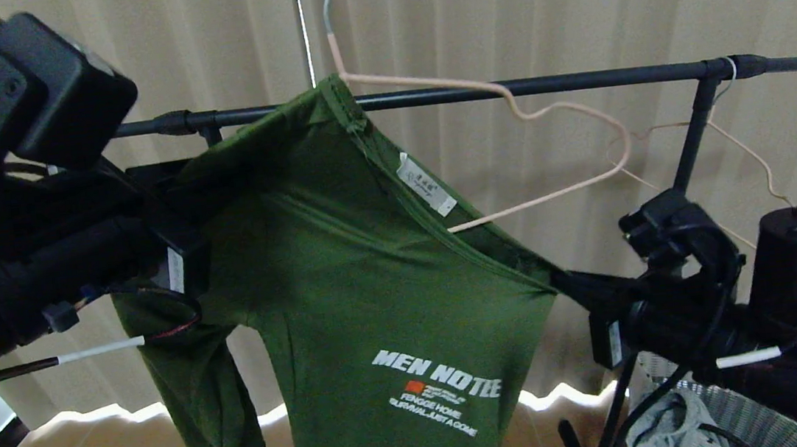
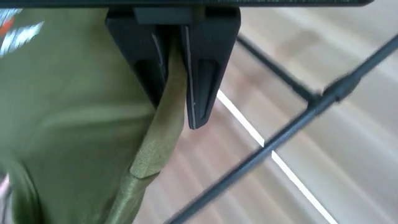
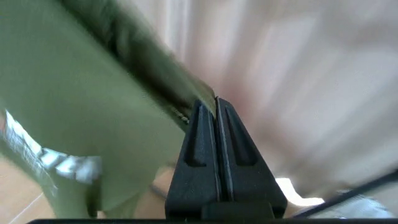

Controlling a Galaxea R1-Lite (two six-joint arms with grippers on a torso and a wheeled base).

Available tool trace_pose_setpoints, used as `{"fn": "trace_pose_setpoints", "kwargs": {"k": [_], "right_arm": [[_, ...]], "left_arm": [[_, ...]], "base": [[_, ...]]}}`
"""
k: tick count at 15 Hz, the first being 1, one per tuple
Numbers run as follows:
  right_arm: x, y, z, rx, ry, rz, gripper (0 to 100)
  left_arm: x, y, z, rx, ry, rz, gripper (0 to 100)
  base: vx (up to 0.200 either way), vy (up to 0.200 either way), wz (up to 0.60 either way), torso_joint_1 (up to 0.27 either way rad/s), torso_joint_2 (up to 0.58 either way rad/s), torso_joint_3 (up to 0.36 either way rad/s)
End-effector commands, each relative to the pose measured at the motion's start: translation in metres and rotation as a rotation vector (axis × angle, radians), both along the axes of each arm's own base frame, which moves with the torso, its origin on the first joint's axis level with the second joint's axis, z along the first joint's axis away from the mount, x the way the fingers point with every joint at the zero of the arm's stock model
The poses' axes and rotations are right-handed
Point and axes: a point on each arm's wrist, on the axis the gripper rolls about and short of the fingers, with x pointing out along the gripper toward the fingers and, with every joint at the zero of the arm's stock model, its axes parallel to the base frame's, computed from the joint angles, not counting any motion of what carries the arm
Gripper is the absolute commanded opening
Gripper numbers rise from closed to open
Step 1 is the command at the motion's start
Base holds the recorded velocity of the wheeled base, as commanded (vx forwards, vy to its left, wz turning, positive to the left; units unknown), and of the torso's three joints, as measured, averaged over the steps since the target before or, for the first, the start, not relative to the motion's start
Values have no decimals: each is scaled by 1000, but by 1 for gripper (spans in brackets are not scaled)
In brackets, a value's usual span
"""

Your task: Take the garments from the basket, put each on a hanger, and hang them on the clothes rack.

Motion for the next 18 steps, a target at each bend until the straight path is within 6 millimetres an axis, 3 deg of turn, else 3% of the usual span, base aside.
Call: {"fn": "trace_pose_setpoints", "kwargs": {"k": [1, 4, 8, 13, 14, 16, 18], "right_arm": [[19, -23, 32, 46, -106, -113, 0], [32, -23, 60, 74, -150, -133, 0], [35, -21, 71, 91, -179, -130, 0], [10, -4, 72, 101, -177, -20, 0], [-1, 1, 68, 96, -164, 22, 100], [-24, 6, 65, 99, -158, 103, 100], [-32, 5, 62, 84, -161, 164, 100]], "left_arm": [[-4, 5, -10, 34, 14, 25, 0], [-4, 6, -26, 74, 68, 50, 0], [-4, 7, -37, 115, 124, 78, 0], [7, 3, -42, 146, 151, 216, 0], [10, 2, -39, 136, 144, 243, 0], [15, 0, -37, 113, 150, 276, 0], [15, -2, -35, 74, 157, 276, 0]], "base": [[0, 0, 0, 0, 0, 0], [0, 0, 0, 0, 0, 0], [0, 0, 0, 0, 0, 0], [0, 0, 0, 0, 0, 0], [0, 0, 0, 0, 0, 0], [0, 0, 0, 0, 0, 0], [0, 0, 0, 0, 0, 0]]}}
